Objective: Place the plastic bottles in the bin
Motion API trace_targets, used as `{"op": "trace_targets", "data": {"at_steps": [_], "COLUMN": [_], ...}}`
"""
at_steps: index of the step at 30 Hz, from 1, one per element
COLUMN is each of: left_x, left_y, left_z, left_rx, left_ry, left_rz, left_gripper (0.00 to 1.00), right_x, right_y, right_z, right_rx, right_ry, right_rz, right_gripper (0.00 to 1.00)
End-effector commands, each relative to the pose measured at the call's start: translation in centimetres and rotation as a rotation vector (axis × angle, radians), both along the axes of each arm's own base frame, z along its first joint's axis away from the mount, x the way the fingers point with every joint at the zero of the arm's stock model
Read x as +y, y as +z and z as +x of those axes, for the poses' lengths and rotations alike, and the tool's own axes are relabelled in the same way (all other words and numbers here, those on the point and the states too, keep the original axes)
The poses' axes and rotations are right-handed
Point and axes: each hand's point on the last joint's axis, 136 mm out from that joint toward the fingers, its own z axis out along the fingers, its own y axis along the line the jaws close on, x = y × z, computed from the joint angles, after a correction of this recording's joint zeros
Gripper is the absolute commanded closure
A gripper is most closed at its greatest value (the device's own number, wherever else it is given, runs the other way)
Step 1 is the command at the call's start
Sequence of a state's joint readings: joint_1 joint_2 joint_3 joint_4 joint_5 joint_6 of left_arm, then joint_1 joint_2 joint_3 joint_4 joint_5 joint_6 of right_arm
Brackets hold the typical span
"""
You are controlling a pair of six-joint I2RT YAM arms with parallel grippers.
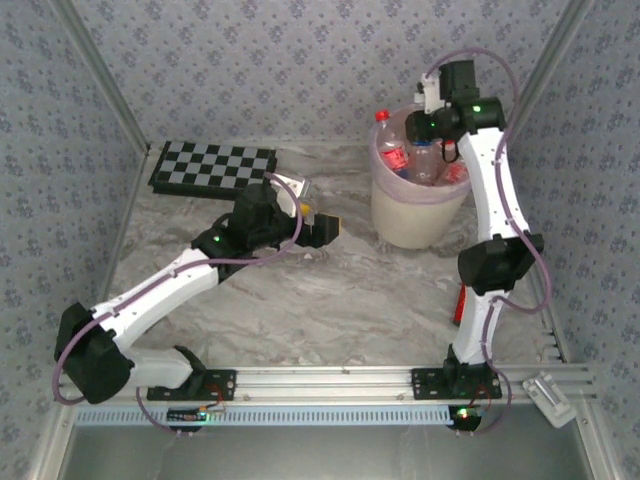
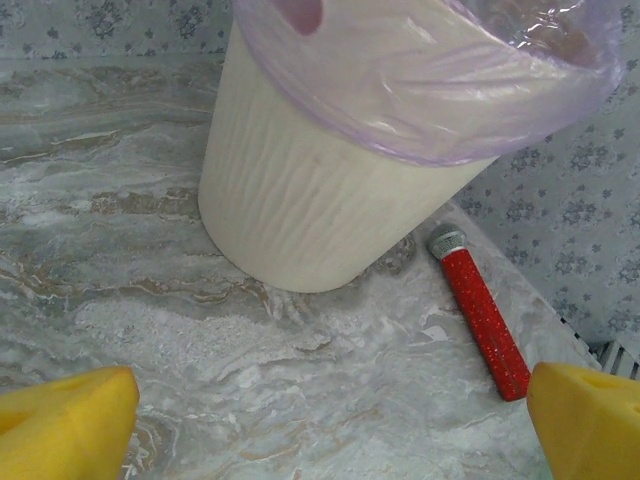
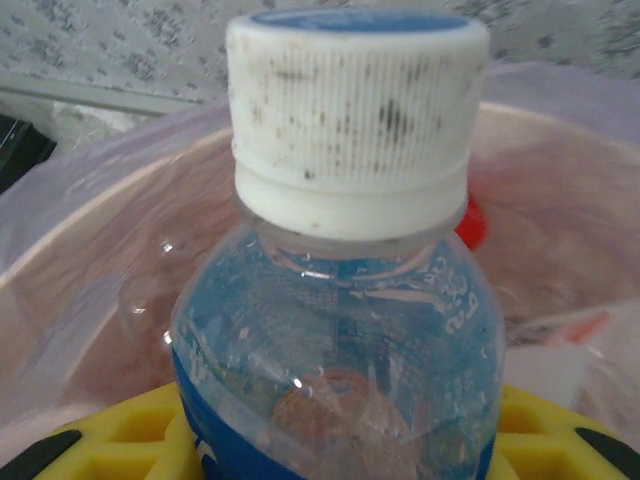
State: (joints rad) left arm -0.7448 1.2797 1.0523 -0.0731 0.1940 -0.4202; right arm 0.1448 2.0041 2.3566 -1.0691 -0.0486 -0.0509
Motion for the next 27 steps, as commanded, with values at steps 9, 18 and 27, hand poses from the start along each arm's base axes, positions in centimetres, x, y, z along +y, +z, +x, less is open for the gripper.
{"op": "trace_targets", "data": {"at_steps": [9,18,27], "left_x": [0.3,0.2,-0.1], "left_y": [0.9,0.6,0.3], "left_z": [0.8,1.0,1.0], "left_rx": [-0.001,0.006,0.017], "left_ry": [0.017,0.012,0.005], "left_rz": [-0.021,-0.022,-0.036], "left_gripper": [0.00,0.00,0.00], "right_x": [1.9,-0.1,-2.4], "right_y": [-3.7,6.0,11.3], "right_z": [-2.8,-3.5,-6.0], "right_rx": [0.199,-0.052,-0.183], "right_ry": [0.018,-0.051,-0.090], "right_rz": [0.014,0.002,0.052], "right_gripper": [0.64,0.30,0.14]}}
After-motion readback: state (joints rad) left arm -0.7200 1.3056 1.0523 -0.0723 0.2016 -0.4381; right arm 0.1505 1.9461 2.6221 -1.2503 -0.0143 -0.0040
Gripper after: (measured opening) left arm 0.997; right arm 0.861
